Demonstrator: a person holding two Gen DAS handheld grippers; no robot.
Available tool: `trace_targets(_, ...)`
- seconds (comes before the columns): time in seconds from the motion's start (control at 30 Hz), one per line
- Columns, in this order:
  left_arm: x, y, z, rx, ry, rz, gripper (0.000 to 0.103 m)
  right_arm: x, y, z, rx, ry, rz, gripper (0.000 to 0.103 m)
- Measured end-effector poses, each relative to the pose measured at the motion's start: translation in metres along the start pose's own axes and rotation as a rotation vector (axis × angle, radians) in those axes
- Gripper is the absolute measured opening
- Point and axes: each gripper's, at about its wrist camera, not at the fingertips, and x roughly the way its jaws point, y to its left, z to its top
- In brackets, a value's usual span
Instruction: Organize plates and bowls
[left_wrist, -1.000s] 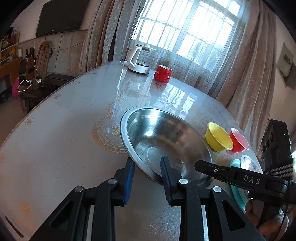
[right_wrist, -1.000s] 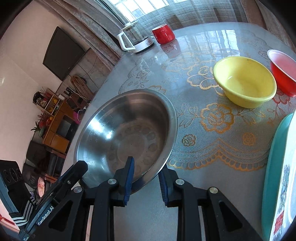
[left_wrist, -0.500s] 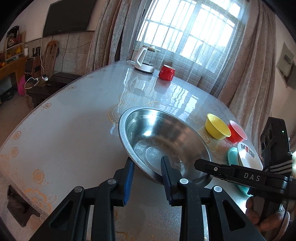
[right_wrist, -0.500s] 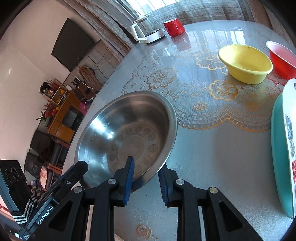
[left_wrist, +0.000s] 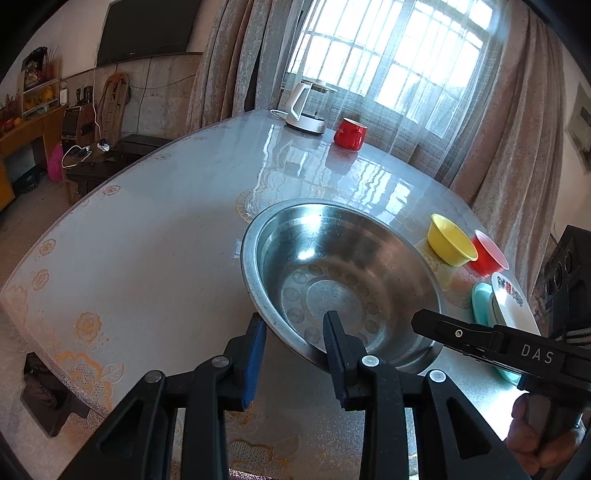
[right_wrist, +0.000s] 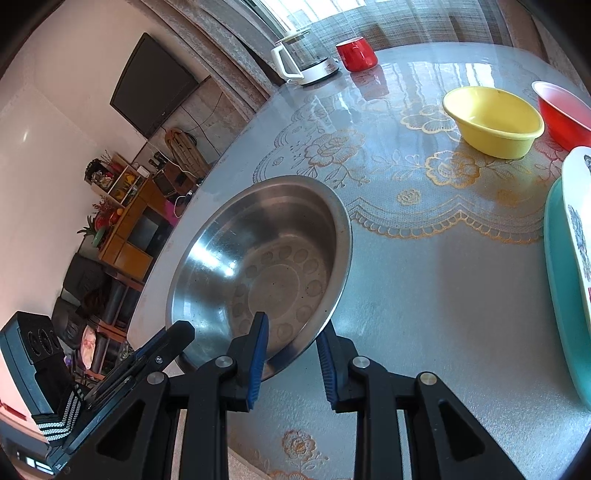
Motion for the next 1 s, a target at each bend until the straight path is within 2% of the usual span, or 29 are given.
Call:
trace_targets(0.33, -0.001, -0.001, 0.0, 0.012, -0.003, 0.028, 0.035, -0.025, -0.004, -0.004, -0.004, -0.069, 0.01, 0.036)
trace_targets(0.43, -0.009, -0.002, -0.002, 0.032, -0.044, 0.065, 0.041, -0.035, -0.004, -0.004, -0.012, -0.102, 0.01, 0.038)
trace_targets(0.63, -0.019, -0.002, 0.003, 0.048, -0.082, 0.087, 0.043, -0.048, -0.009, -0.003, -0.008, -0.142, -0.014, 0.039)
trace_targets(0.83, -0.027, -0.015, 0.007, 0.074, -0.107, 0.069, 0.047, -0.061, -0.02, -0.002, 0.018, -0.183, -0.03, 0.039)
trace_targets(1.0, -0.027, -0.034, 0.011, 0.116, -0.094, 0.034, 0.05, -0.07, -0.036, 0.0, 0.073, -0.195, -0.03, 0.04)
